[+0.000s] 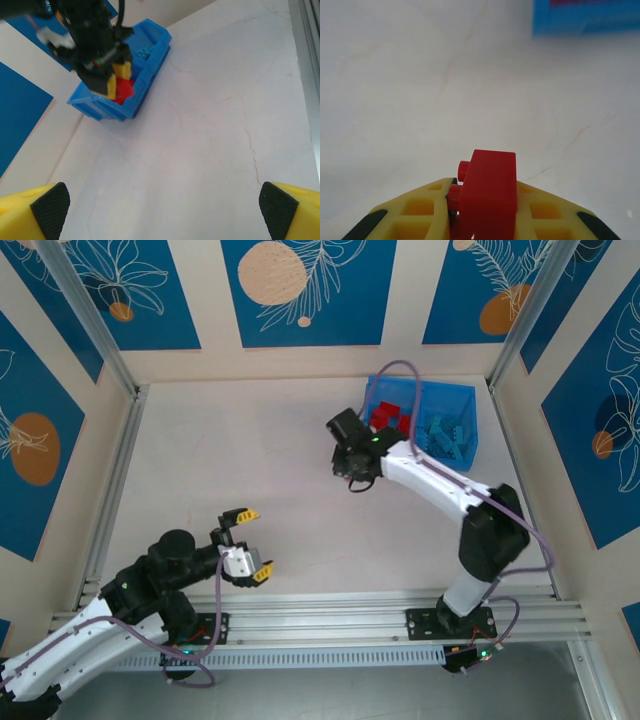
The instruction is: Sort the legos into containers by color
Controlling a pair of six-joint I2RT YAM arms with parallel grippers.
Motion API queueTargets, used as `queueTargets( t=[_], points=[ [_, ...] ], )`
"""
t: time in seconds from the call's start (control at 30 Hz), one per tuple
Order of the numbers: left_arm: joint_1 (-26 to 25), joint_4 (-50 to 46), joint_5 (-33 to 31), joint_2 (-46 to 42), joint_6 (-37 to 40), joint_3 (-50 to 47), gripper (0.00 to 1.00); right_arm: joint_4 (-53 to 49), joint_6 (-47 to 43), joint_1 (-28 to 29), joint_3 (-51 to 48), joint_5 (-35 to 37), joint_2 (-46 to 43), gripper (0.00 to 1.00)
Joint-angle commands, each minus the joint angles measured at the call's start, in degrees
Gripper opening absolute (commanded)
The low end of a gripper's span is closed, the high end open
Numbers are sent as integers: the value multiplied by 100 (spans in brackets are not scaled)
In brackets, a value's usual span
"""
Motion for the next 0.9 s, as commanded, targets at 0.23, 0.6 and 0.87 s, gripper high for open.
queueTargets(
  t=[0.23, 0.6, 0.87],
  points=[
    [255, 185, -12, -45, 172, -124, 100, 374, -1668, -1761, 1638, 247, 1106, 21],
    [497, 187, -182, -26, 40, -110, 100, -603, -2065, -2470, 4594, 138, 3734, 25],
    [507, -200, -2942, 744, -2089, 486, 100, -1245, -2114, -2477, 5167, 176, 3808, 47]
  ],
)
